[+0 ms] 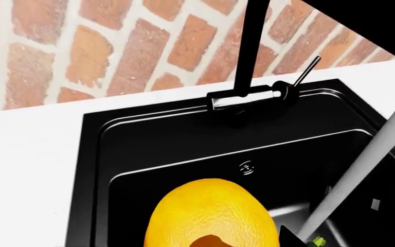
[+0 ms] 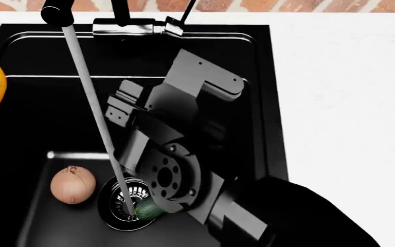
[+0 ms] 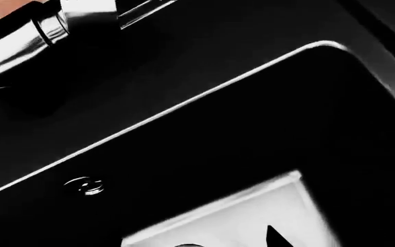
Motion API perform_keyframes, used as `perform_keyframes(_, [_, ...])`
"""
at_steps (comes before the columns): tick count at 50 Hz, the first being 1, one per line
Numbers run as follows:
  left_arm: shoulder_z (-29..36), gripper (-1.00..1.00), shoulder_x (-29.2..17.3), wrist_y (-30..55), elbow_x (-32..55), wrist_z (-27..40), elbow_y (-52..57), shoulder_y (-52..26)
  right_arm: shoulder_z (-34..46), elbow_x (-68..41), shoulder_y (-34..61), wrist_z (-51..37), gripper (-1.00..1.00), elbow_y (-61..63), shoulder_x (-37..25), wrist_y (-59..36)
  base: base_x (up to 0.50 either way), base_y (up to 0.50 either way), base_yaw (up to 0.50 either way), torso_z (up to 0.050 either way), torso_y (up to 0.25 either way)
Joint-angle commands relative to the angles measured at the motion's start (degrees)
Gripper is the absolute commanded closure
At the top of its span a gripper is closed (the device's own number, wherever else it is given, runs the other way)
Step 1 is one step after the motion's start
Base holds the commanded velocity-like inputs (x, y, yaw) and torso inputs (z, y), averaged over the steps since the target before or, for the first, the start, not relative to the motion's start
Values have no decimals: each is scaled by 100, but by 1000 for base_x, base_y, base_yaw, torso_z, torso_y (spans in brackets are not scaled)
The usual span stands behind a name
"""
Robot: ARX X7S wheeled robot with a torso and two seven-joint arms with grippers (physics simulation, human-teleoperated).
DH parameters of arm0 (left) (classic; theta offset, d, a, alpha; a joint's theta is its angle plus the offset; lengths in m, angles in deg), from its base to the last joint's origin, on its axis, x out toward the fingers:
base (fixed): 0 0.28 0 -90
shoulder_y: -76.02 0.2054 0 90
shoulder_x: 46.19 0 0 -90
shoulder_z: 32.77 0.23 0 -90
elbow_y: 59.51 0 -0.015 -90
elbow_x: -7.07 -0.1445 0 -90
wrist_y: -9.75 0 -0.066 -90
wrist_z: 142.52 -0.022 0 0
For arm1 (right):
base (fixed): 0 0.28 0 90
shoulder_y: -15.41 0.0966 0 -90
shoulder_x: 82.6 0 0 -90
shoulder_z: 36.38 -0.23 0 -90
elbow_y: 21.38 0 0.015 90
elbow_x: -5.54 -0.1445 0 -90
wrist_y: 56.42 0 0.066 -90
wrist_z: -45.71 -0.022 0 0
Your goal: Pick the oranges and zucchinis from the sink and place them in one bowl. Place the onion in the other bowl. Then turn off the sink faucet.
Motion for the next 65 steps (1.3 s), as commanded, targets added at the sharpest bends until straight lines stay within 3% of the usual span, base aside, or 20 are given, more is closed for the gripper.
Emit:
perform_keyframes(1, [23, 100, -26, -65, 105, 45, -59, -7, 495, -696, -157, -9, -100, -56, 2, 539, 0, 0, 0, 0, 0])
perform_keyframes(23, [55, 100, -66, -240, 127, -21, -37, 35, 466, -1185, -696, -139, -100, 66, 2, 703, 0, 0, 0, 0, 0])
perform_keyframes(24, [135, 100, -104, -279, -29, -339, 42, 18, 510, -1045, -710, -188, -100, 92, 2, 705, 0, 0, 0, 0, 0])
perform_keyframes(26, [108, 100, -90, -253, 77, -184, -24, 18, 483, -1165, -783, -114, -100, 94, 2, 715, 0, 0, 0, 0, 0])
perform_keyframes(28, [473, 100, -215, -261, -564, -234, -61, 0, 483, -1250, -782, -150, -100, 75, 2, 775, 0, 0, 0, 0, 0])
perform_keyframes(47, [387, 100, -221, -542, -595, -206, -2, 130, 507, -1456, -649, -13, -100, -186, 2, 471, 0, 0, 0, 0, 1])
perform_keyframes(48, [521, 100, -381, -563, -725, -1051, -100, -255, 506, -1479, -659, -11, -100, -202, 2, 469, 0, 0, 0, 0, 0])
perform_keyframes(49, [537, 100, -389, -574, -756, -1091, -124, -276, 503, -1521, -669, 0, -100, -216, 2, 480, 0, 0, 0, 0, 0])
perform_keyframes(50, [529, 100, -388, -590, -752, -1097, -127, -269, 509, -1518, -670, 2, -100, -220, 2, 460, 0, 0, 0, 0, 0])
perform_keyframes(51, [296, 100, 284, -766, -172, -238, -141, 31, 500, -1597, -683, 35, -100, -229, 2, 455, 0, 0, 0, 0, 0])
perform_keyframes(57, [205, 100, -69, -796, -270, -609, -312, -149, 507, -1607, -623, 24, -100, -232, 2, 385, 0, 0, 0, 0, 0])
perform_keyframes(65, [365, 100, 15, -770, -355, -510, -188, -185, 500, -1686, -607, 34, -100, -244, 2, 330, 0, 0, 0, 0, 0])
